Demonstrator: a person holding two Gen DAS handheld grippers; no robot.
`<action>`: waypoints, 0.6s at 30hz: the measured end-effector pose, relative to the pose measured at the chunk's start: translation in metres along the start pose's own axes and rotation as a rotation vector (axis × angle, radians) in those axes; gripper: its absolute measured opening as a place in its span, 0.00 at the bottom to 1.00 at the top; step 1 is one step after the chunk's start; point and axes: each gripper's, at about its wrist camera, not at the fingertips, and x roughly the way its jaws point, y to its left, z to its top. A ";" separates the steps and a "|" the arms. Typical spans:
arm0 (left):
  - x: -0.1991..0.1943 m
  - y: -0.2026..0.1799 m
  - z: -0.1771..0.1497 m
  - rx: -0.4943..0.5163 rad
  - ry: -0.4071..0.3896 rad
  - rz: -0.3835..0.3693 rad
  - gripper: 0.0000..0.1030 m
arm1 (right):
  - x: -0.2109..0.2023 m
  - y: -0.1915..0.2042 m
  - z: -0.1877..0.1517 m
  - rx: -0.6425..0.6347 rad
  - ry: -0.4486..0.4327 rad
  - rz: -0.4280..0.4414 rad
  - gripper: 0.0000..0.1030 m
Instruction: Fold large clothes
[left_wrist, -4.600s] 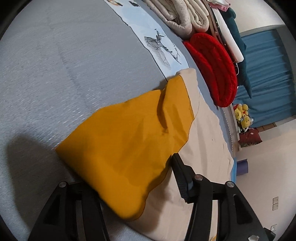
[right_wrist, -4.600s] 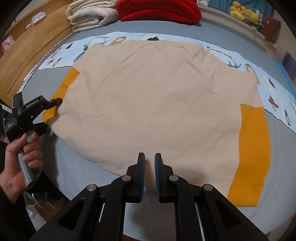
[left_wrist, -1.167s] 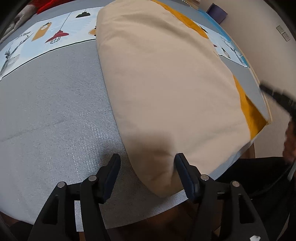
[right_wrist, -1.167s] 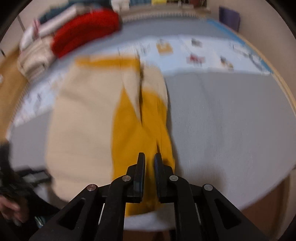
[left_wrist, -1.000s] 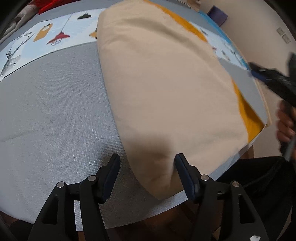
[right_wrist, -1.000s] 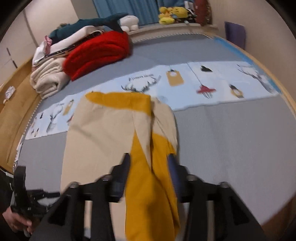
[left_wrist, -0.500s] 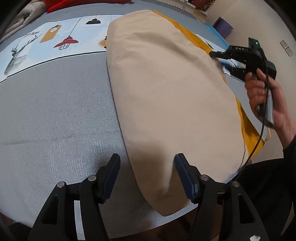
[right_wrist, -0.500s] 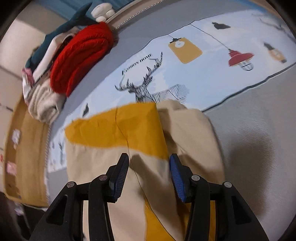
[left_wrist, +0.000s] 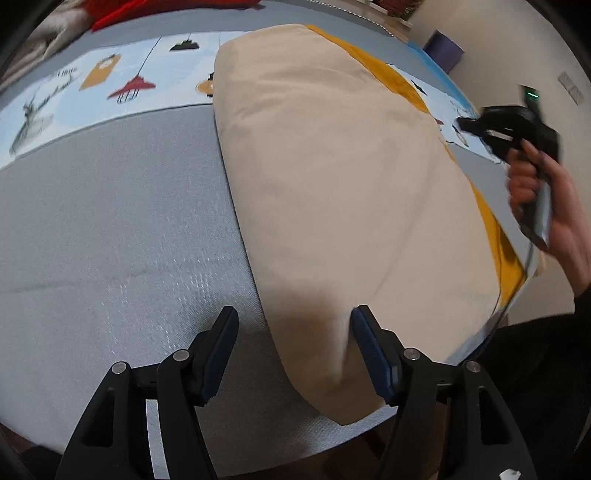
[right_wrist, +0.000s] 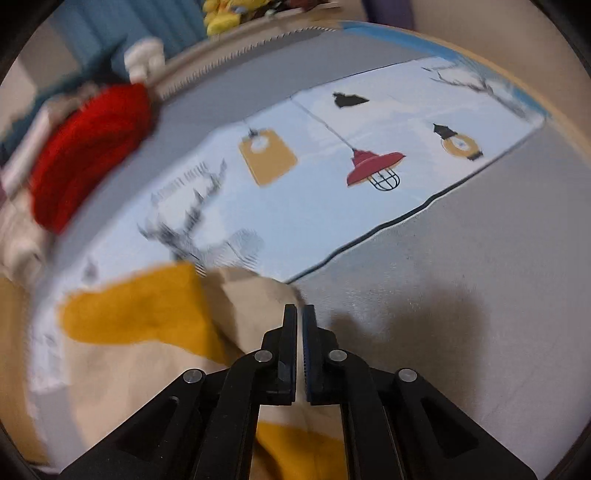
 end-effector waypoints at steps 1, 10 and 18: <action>0.000 -0.001 0.000 0.003 -0.002 0.003 0.59 | -0.010 0.004 0.000 -0.028 -0.027 0.029 0.06; -0.016 -0.014 -0.003 0.036 -0.070 -0.013 0.55 | -0.010 0.058 -0.113 -0.658 0.298 0.066 0.23; -0.016 -0.007 -0.008 0.004 -0.047 -0.025 0.52 | -0.028 0.031 -0.116 -0.618 0.277 0.009 0.23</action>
